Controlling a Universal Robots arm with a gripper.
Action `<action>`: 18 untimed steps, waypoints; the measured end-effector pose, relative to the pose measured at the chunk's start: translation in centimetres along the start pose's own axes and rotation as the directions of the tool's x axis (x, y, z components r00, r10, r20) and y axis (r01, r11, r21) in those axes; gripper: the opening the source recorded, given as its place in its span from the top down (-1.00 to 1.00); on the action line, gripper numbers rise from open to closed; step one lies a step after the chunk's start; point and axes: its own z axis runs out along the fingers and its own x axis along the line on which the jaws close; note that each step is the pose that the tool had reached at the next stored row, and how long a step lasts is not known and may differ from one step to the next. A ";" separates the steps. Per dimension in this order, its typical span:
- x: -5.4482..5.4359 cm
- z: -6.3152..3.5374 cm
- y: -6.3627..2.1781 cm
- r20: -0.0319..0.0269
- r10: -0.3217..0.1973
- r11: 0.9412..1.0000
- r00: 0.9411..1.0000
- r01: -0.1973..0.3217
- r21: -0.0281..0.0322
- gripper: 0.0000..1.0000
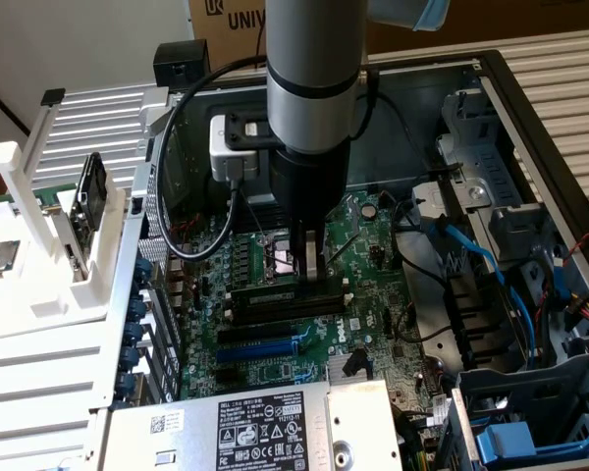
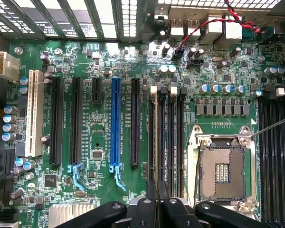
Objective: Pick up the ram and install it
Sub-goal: 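Insert the ram into the slot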
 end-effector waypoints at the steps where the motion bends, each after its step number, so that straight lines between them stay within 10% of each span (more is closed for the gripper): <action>1: 0.0 0.02 0.00 0.000 0.000 1.000 1.000 0.000 0.000 0.76; 18: 0.0 0.34 -0.03 0.000 0.000 1.000 1.000 0.000 0.000 0.76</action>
